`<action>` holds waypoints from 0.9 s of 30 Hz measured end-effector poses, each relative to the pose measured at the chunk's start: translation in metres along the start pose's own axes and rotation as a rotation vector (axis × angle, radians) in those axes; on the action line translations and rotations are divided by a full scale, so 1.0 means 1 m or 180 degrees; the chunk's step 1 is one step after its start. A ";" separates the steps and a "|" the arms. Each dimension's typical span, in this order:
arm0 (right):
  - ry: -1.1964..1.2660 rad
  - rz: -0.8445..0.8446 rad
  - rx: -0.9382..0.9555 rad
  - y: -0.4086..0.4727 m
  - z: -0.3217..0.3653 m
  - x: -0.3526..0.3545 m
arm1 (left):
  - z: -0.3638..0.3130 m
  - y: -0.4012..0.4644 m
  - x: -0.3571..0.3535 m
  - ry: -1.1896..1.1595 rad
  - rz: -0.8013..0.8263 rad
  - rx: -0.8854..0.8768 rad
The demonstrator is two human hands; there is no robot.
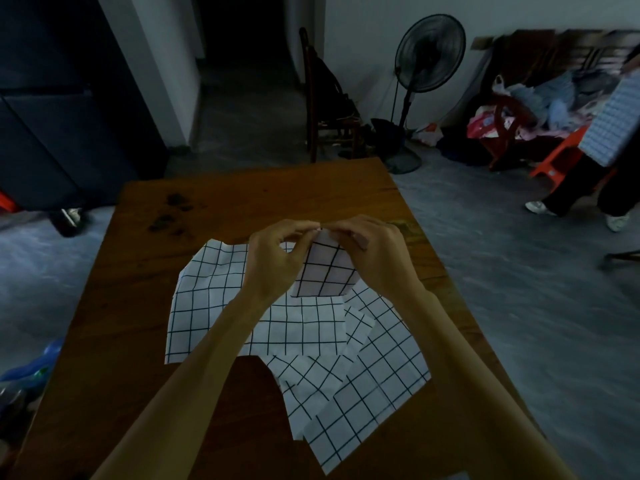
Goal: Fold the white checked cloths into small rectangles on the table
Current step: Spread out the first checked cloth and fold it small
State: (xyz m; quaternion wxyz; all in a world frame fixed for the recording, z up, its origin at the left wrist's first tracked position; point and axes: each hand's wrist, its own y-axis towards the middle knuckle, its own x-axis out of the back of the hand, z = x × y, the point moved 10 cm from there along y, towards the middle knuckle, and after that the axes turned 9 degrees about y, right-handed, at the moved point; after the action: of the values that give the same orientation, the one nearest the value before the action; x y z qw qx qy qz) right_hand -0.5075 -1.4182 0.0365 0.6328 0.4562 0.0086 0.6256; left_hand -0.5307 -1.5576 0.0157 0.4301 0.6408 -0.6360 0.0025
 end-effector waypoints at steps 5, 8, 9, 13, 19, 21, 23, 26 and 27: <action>-0.0122 0.0239 -0.0227 -0.001 -0.009 0.000 | 0.000 0.002 0.000 -0.0187 -0.0074 0.0211; 0.0084 0.0012 -0.0469 -0.001 -0.014 0.010 | 0.010 -0.002 -0.019 -0.0270 0.0414 0.0593; 0.0172 -0.0069 -0.0565 -0.002 -0.017 0.015 | 0.016 -0.007 -0.028 -0.0261 0.0614 0.0653; 0.0177 -0.0026 -0.0850 -0.007 -0.032 0.020 | 0.037 -0.030 -0.045 -0.0112 0.0873 0.0566; -0.0079 0.0084 -0.0842 -0.008 -0.030 0.011 | 0.034 -0.037 -0.054 0.0102 0.0814 0.0652; 0.0082 -0.0090 -0.0876 -0.006 -0.030 0.017 | 0.042 -0.040 -0.055 0.0115 0.0856 0.0758; 0.0144 -0.0151 -0.0943 -0.006 -0.034 0.023 | 0.054 -0.048 -0.056 0.0241 0.0991 0.0847; 0.0014 -0.0108 -0.1057 -0.012 -0.045 0.025 | 0.070 -0.060 -0.056 0.0366 0.1150 0.0958; 0.0015 -0.0105 -0.1095 -0.014 -0.048 0.025 | 0.073 -0.062 -0.057 0.0344 0.1175 0.0969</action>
State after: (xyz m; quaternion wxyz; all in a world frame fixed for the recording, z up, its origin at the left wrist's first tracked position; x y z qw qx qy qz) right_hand -0.5195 -1.3685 0.0143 0.7117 0.3395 -0.0896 0.6085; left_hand -0.5303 -1.5627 -0.0953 0.3542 0.5700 -0.7107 0.2112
